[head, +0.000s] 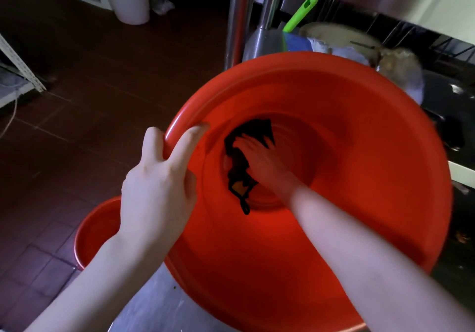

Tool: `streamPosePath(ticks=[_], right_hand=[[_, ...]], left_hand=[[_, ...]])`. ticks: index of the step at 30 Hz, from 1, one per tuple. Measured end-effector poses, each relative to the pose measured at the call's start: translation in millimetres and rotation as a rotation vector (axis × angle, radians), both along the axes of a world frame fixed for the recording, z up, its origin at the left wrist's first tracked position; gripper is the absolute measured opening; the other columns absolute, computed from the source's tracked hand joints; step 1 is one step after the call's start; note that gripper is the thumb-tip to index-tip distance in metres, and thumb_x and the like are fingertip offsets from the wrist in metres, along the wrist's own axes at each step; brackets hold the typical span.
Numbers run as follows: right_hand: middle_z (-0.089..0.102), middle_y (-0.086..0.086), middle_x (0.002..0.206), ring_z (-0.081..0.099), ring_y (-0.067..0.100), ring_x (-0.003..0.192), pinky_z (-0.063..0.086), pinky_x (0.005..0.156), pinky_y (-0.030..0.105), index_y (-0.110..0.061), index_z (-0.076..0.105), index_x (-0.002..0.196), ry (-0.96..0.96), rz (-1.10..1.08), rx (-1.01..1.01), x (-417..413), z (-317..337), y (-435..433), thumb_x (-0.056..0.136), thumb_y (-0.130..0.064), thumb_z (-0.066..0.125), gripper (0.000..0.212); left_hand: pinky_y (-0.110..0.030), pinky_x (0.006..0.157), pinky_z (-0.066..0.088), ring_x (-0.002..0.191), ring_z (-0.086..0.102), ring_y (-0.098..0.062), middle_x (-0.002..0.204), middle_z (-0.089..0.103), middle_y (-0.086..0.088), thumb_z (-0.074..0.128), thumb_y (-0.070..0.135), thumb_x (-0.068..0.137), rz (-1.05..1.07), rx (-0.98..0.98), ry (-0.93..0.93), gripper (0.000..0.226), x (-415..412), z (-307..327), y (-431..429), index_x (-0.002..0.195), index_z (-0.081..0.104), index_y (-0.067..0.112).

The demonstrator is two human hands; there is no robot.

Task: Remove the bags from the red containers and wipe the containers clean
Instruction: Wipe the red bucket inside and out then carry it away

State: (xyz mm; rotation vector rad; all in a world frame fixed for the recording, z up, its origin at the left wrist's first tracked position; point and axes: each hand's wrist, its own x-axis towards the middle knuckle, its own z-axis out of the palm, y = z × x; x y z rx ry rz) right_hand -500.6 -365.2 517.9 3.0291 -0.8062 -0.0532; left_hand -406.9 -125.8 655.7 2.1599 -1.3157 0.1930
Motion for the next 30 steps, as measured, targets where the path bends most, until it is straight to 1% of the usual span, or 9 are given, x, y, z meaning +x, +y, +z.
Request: streamPosePath(ticks=[6, 9, 12, 16, 21, 22, 25, 28, 30], right_hand=[[0.037, -0.001, 0.152, 0.021, 0.009, 0.146, 0.015, 0.116, 0.041, -0.025, 0.039, 0.138, -0.207, -0.188, 0.296, 18, -19, 32, 0.075, -0.012, 0.066, 0.069], [0.049, 0.000, 0.142, 0.041, 0.015, 0.135, 0.023, 0.110, 0.037, -0.024, 0.045, 0.131, -0.210, -0.148, 0.358, 12, -32, 55, 0.074, -0.007, 0.059, 0.061], [0.063, 0.002, 0.119, 0.056, 0.023, 0.115, 0.034, 0.096, 0.037, -0.024, 0.050, 0.123, -0.192, -0.154, 0.412, 1, -38, 69, 0.074, -0.005, 0.059, 0.053], [0.064, 0.006, 0.117, 0.062, 0.029, 0.105, 0.050, 0.080, 0.035, -0.026, 0.049, 0.120, -0.036, -0.190, 0.580, -14, -26, 71, 0.078, -0.002, 0.056, 0.049], [0.061, 0.005, 0.088, 0.060, 0.022, 0.067, 0.045, 0.041, 0.024, -0.019, 0.053, 0.118, 0.018, -0.267, 0.933, -44, 13, 84, 0.079, 0.008, 0.042, 0.048], [0.062, 0.006, 0.088, 0.061, 0.021, 0.067, 0.050, 0.045, 0.028, -0.019, 0.055, 0.118, 0.034, -0.263, 0.972, -48, 24, 89, 0.077, 0.010, 0.043, 0.052], [0.064, 0.006, 0.117, 0.063, 0.021, 0.102, 0.053, 0.082, 0.034, -0.016, 0.058, 0.122, 0.085, -0.154, 0.933, -59, 58, 109, 0.075, 0.013, 0.053, 0.056], [0.063, -0.003, 0.123, 0.059, 0.013, 0.110, 0.047, 0.088, 0.021, -0.022, 0.058, 0.123, 0.108, -0.104, 0.923, -81, 91, 136, 0.074, 0.007, 0.063, 0.057], [0.063, -0.001, 0.125, 0.058, 0.014, 0.115, 0.046, 0.099, 0.029, -0.021, 0.057, 0.125, 0.122, -0.072, 0.944, -100, 111, 159, 0.072, 0.006, 0.064, 0.060]], left_hand=[[-0.028, 0.040, 0.038, 0.046, 0.034, -0.022, 0.093, 0.033, -0.007, 0.061, -0.007, 0.074, 0.018, -0.005, -0.002, 0.070, 4, -2, -3, 0.137, 0.052, 0.024], [-0.026, 0.040, 0.037, 0.046, 0.034, -0.022, 0.092, 0.033, -0.007, 0.061, -0.007, 0.074, 0.024, -0.010, 0.009, 0.071, 4, -3, -3, 0.137, 0.052, 0.024], [-0.025, 0.041, 0.035, 0.045, 0.034, -0.023, 0.093, 0.033, -0.008, 0.062, -0.006, 0.072, 0.032, -0.012, 0.016, 0.073, 1, -3, -2, 0.137, 0.051, 0.025], [-0.023, 0.041, 0.030, 0.044, 0.029, -0.017, 0.094, 0.032, -0.006, 0.059, -0.005, 0.075, 0.054, -0.026, 0.043, 0.071, -8, -4, -1, 0.137, 0.050, 0.027], [-0.014, 0.042, 0.016, 0.042, 0.025, -0.008, 0.094, 0.030, -0.002, 0.058, -0.005, 0.076, 0.101, -0.072, 0.095, 0.070, -23, -9, 12, 0.137, 0.049, 0.029], [-0.013, 0.043, 0.015, 0.042, 0.025, -0.007, 0.094, 0.029, -0.002, 0.058, -0.005, 0.076, 0.120, -0.085, 0.105, 0.070, -24, -10, 14, 0.137, 0.048, 0.029], [-0.014, 0.043, 0.015, 0.041, 0.027, -0.009, 0.094, 0.029, -0.003, 0.057, -0.007, 0.076, 0.168, -0.106, 0.124, 0.072, -24, -13, 19, 0.136, 0.046, 0.031], [-0.020, 0.042, 0.025, 0.041, 0.033, -0.015, 0.097, 0.031, -0.005, 0.055, -0.005, 0.078, 0.151, -0.094, 0.129, 0.072, -23, -15, 24, 0.137, 0.042, 0.034], [-0.024, 0.045, 0.030, 0.043, 0.035, -0.016, 0.099, 0.032, -0.006, 0.054, -0.004, 0.078, 0.125, -0.084, 0.124, 0.072, -24, -15, 28, 0.137, 0.041, 0.036]])
